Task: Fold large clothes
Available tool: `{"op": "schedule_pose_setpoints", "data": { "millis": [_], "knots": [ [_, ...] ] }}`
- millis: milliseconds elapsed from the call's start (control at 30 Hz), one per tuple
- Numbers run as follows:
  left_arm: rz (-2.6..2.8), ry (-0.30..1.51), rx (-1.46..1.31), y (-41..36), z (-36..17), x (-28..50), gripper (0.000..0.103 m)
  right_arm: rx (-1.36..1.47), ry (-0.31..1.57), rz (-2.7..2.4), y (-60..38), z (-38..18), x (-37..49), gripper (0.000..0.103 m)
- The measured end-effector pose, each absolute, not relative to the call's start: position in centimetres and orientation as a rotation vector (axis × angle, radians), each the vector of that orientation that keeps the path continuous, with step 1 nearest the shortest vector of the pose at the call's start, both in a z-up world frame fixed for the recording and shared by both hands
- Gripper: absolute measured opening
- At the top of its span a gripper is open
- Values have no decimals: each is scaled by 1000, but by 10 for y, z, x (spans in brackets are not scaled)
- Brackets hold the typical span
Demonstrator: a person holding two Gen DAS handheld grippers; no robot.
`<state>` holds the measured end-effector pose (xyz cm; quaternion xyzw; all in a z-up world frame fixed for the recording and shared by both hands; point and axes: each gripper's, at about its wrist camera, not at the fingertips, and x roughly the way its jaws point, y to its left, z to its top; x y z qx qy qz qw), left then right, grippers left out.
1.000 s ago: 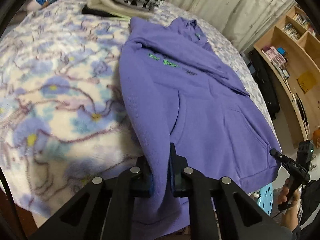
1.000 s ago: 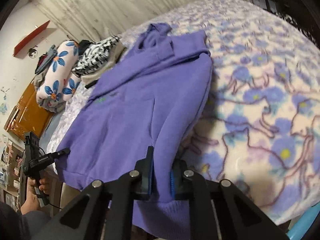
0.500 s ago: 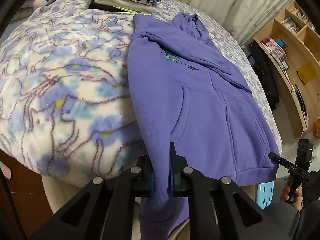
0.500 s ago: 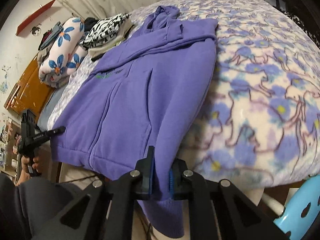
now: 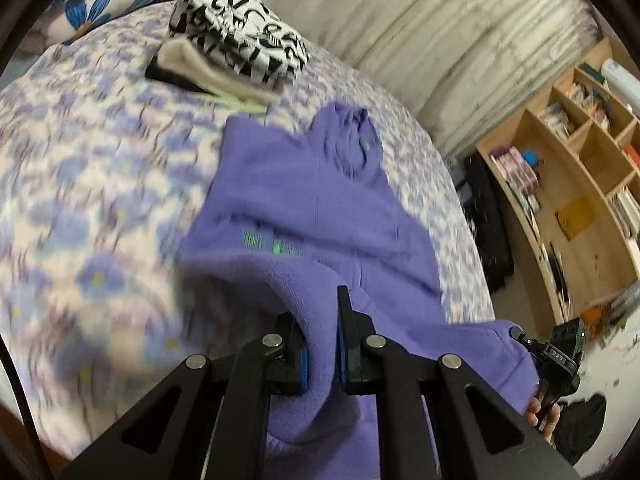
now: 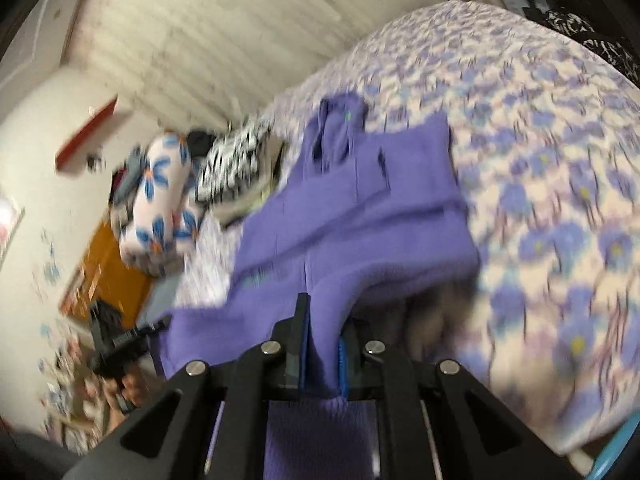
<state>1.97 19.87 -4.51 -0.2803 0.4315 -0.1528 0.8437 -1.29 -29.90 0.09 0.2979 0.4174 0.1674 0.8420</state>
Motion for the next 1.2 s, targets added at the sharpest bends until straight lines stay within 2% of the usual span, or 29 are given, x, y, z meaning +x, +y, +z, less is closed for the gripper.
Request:
{"op": "schedule_pose_setpoints", "data": {
  "millis": [167,233,267,300,333,367,400,500,867,1200],
  "knots": [
    [-258,902,-576,198,-38,107,13,646,867,280,-305,6,71,12],
    [-234,923,-581,198,-42,145,20,674,903,219,-309,-7,110,15],
    [-225,941,-593,197,-46,163,26,678,927,198,-311,-13,125,20],
    [-219,954,-604,197,-49,179,41,690,948,174,-313,-22,142,26],
    [-215,957,-607,197,-53,190,50,703,966,165,-314,-31,156,30],
    [-203,958,-610,196,-57,204,65,714,982,165,-314,-41,167,35],
    [-180,949,-603,195,-61,216,73,713,987,152,-314,-48,175,40],
    [-144,965,-568,192,-75,238,74,638,989,116,-306,-60,191,47],
    [-101,1041,-270,175,-122,270,74,397,1028,83,-296,-91,211,47],
    [-118,1028,6,147,-127,306,74,175,986,75,-283,-93,241,48]
  ]
}}
